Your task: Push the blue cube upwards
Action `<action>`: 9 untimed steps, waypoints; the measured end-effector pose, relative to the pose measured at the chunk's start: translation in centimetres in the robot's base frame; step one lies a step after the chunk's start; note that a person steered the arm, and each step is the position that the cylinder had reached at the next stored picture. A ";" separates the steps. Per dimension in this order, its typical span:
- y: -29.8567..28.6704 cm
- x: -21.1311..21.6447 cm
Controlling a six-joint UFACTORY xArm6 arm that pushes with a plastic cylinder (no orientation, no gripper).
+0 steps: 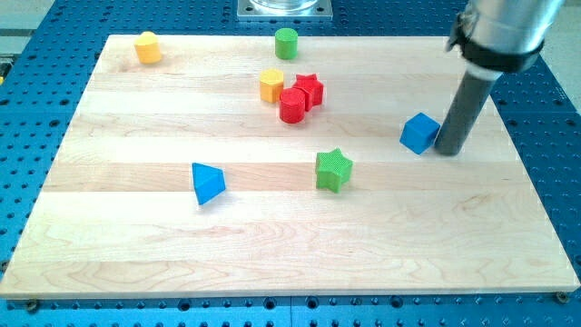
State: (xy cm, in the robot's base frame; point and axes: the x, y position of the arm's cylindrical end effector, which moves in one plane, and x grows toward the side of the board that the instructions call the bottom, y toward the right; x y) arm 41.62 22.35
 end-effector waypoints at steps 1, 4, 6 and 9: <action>0.2 -4.6; -3.2 1.7; 2.4 -4.3; -3.0 -5.8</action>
State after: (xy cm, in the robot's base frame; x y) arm 35.86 19.34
